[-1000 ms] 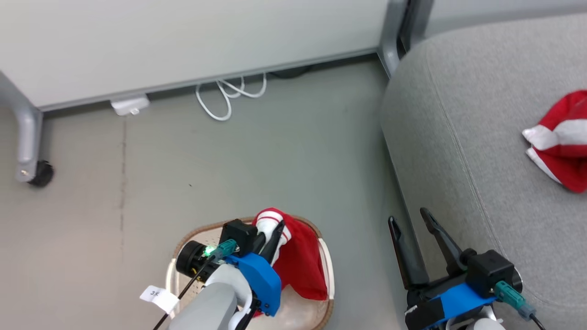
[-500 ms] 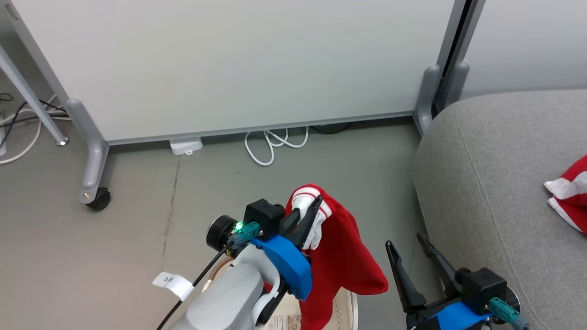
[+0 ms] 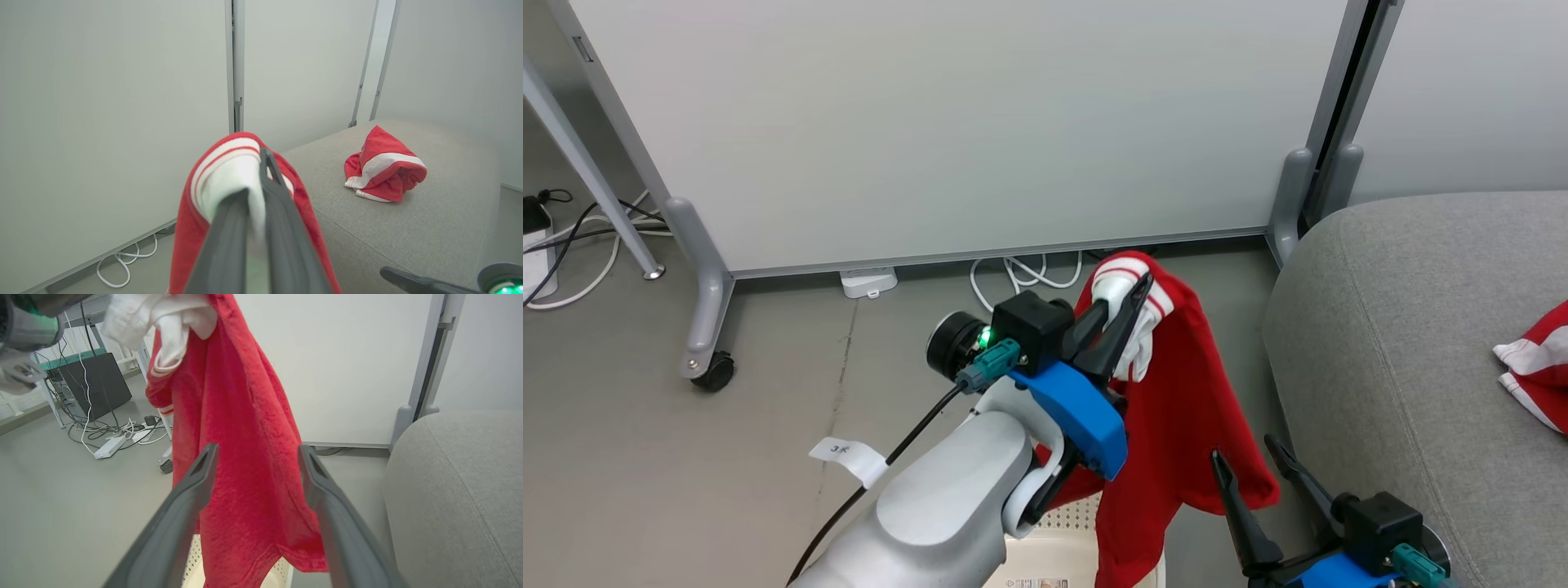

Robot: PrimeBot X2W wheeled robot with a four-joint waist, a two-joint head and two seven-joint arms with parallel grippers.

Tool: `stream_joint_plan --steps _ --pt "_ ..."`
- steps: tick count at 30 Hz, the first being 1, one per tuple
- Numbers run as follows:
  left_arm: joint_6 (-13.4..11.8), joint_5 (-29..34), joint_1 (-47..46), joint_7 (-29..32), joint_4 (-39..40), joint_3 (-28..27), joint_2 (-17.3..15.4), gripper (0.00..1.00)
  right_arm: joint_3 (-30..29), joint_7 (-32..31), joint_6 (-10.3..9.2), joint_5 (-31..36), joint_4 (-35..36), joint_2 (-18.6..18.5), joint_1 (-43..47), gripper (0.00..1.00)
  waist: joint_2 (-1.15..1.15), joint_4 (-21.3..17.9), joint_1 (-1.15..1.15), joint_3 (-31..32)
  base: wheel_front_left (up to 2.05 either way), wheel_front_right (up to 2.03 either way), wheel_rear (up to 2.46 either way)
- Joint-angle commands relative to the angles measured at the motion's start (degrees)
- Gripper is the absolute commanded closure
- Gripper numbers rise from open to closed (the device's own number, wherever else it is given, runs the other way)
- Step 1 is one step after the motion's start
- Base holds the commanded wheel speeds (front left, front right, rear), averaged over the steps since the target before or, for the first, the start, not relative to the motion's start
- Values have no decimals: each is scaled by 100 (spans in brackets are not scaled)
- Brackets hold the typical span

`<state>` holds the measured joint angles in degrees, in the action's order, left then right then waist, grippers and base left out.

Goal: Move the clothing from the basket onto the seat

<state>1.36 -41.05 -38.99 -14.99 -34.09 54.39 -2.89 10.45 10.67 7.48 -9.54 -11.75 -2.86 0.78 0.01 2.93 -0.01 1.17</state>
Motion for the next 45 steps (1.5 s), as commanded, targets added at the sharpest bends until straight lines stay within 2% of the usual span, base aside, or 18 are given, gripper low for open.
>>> stream_joint_plan --steps 1,6,24,37,45 --pt "-44 -26 -78 -28 38 7 0 100 -12 -8 3 27 26 -5 83 0 -1 -1 1 -7 0 0 0" --pt "-192 -143 -206 -28 155 144 0 100 -10 -76 3 57 88 -5 87 0 -1 -23 1 -15 0 0 0" --pt "-279 -211 -250 -28 116 307 1 100 -107 -280 3 152 -117 -5 -295 0 -1 -52 1 -81 0 0 0" --pt "-286 -307 -369 -29 224 493 1 100 -18 -514 3 202 -1170 -5 -1395 0 -1 108 1 -277 0 0 0" --pt "-285 -368 -404 -29 199 593 1 100 13 -392 3 86 -1902 -5 -2053 0 -1 160 1 -307 0 0 0"
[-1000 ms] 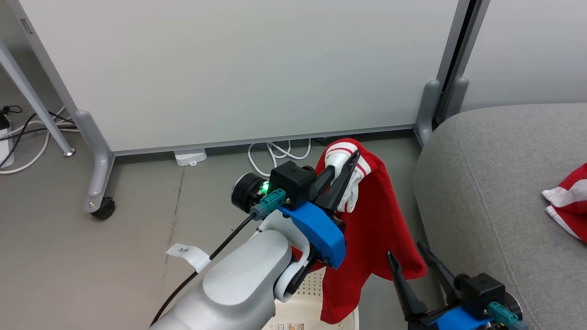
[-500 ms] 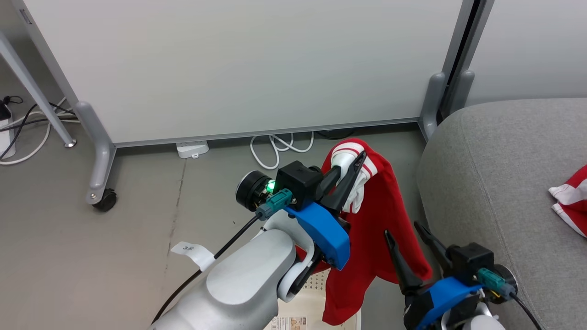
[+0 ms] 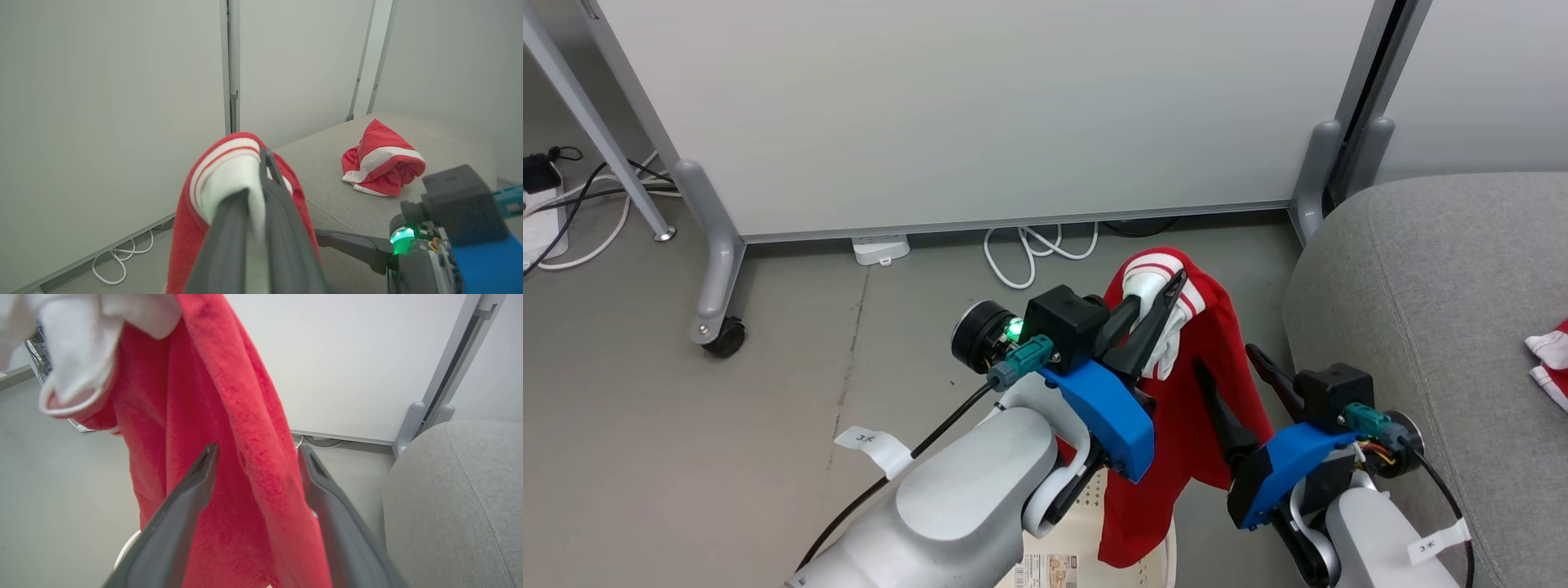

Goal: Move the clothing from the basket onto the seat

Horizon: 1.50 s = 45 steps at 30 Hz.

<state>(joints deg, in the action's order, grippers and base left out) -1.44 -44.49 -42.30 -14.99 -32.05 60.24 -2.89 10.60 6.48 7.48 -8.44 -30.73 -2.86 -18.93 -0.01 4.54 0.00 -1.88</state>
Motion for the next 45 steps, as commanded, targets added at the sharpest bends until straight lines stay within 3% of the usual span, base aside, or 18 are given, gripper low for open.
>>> stream_joint_plan --steps 1,19,20,21,22,23,40,45 --pt "-4 -30 -84 -29 -5 16 1 100 8 28 3 -48 -92 -5 -155 0 1 -1 0 -8 0 0 0" --pt "20 -149 -192 -29 14 167 1 100 697 394 3 -849 -1956 -4 -1233 0 1 50 0 -25 0 0 0" --pt "20 -144 -188 -29 11 171 1 100 736 422 3 -899 -2010 -4 -1261 16 1 48 0 -18 0 0 0" --pt "21 -146 -185 -29 11 173 2 100 758 461 3 -945 -2060 -5 -1297 53 1 46 0 -12 0 0 0" --pt "20 -147 -183 -29 13 175 1 100 782 496 3 -983 -2116 -5 -1324 72 1 44 0 -5 0 0 0" --pt "18 -152 -181 -29 16 175 1 100 804 540 3 -1018 -2154 -4 -1359 100 1 40 0 -2 0 0 0" --pt "21 -180 -96 -29 -48 146 1 100 1191 796 3 -1398 -2571 -4 -1615 100 1 -23 0 107 0 0 0" --pt "25 -166 -71 -29 -81 139 1 75 1255 844 3 -1476 -2641 -4 -1624 100 1 -36 0 147 0 0 0"
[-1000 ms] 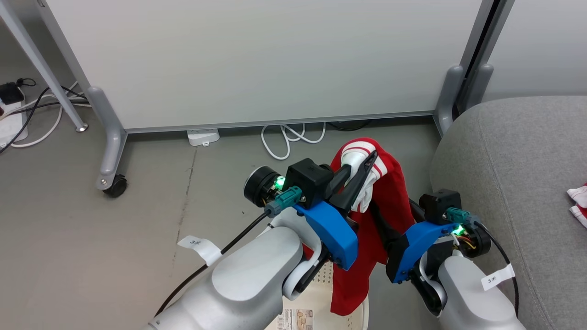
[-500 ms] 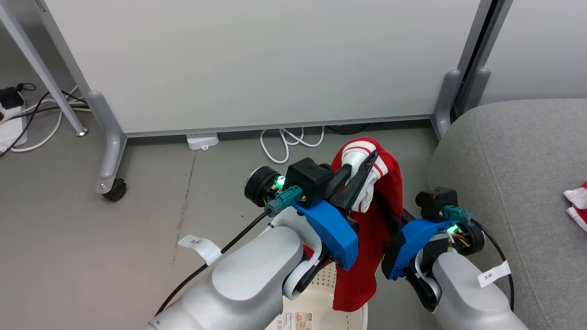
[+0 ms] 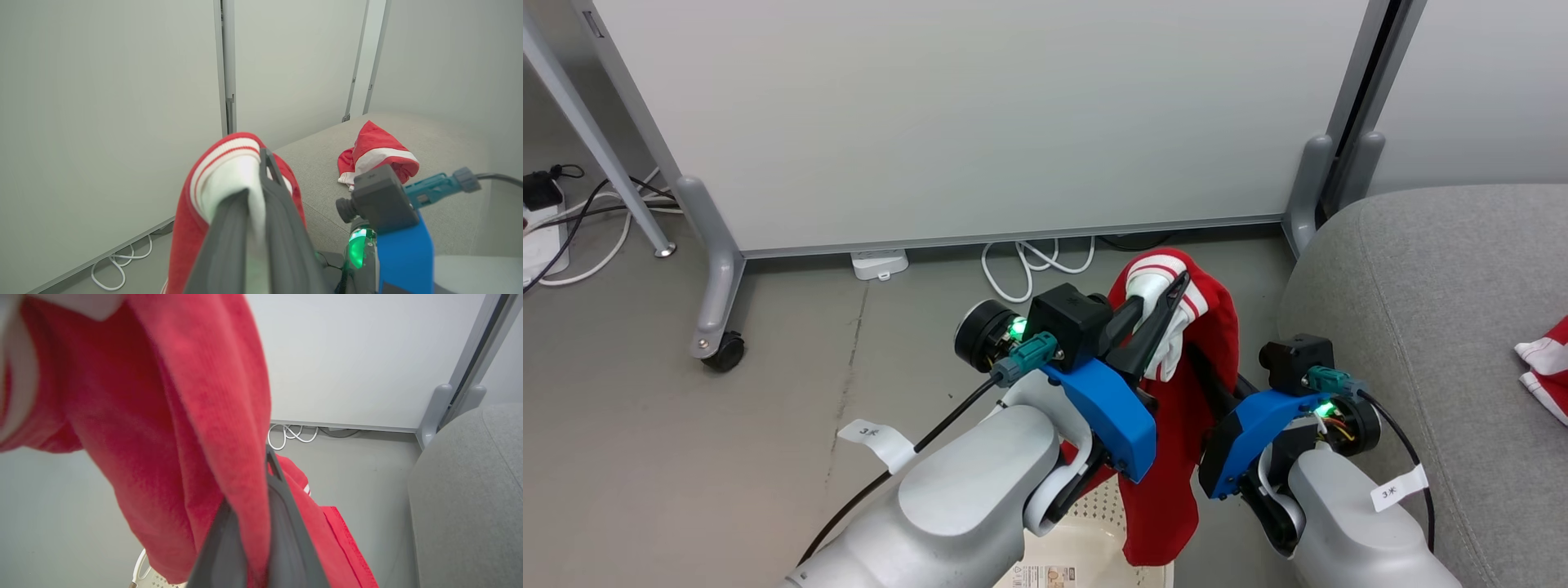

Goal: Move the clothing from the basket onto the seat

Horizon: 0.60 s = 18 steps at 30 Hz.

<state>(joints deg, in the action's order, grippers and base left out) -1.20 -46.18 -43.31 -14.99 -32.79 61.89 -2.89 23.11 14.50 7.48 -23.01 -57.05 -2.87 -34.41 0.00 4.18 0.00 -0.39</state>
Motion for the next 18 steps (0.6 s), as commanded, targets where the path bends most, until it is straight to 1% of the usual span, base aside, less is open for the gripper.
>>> stream_joint_plan --steps 1,3,5,6,12,18 --pt "5 7 35 -29 -11 -31 1 70 11 49 3 -32 -20 -3 -77 100 0 -2 0 3 0 0 0" --pt "8 17 52 -29 -16 -32 1 54 24 48 3 -41 -35 -3 -86 100 0 -6 0 12 0 0 0" --pt "10 19 67 -29 -31 -34 1 9 32 58 3 -61 -47 -3 -108 100 0 -13 0 18 0 0 0" --pt "14 -1 84 -29 -52 -12 1 0 33 62 3 -73 -51 -3 -117 100 0 -19 0 23 0 0 0" --pt "38 -85 118 -28 -125 97 1 0 -9 76 3 -78 -70 -3 -131 100 0 -40 0 44 0 0 0" --pt "53 -26 248 -28 -186 48 -14 0 -131 78 3 -9 5 -3 -56 100 0 -30 0 65 0 0 0"
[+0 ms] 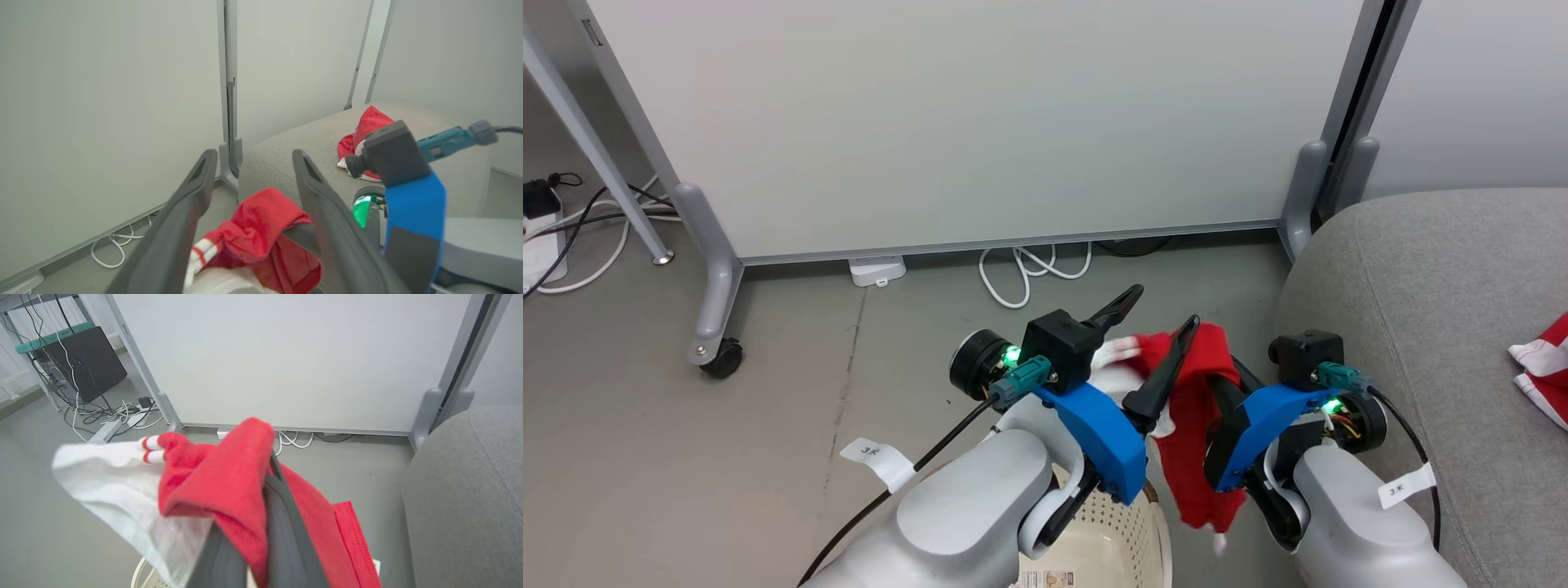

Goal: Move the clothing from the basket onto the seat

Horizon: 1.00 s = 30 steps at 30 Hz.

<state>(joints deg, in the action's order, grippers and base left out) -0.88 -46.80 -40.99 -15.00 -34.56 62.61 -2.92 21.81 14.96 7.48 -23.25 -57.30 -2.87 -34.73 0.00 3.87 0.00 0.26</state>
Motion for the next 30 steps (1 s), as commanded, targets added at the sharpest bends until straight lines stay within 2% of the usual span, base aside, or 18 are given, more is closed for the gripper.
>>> stream_joint_plan --steps 1,10,20,30 --pt "16 50 32 -27 -8 -44 -17 0 -32 32 3 43 44 -3 -6 100 0 6 0 1 0 0 0" --pt "-56 255 208 -27 155 -325 -72 0 -164 33 3 144 202 -3 124 100 0 5 0 3 0 0 0" --pt "-203 1168 1239 -25 1023 -1337 -407 0 -261 34 3 252 523 -20 191 100 0 -127 0 -40 0 0 0" --pt "34 2082 2388 -24 1591 -2470 -517 0 -297 33 3 354 746 -46 276 100 0 -233 0 -91 0 0 0"
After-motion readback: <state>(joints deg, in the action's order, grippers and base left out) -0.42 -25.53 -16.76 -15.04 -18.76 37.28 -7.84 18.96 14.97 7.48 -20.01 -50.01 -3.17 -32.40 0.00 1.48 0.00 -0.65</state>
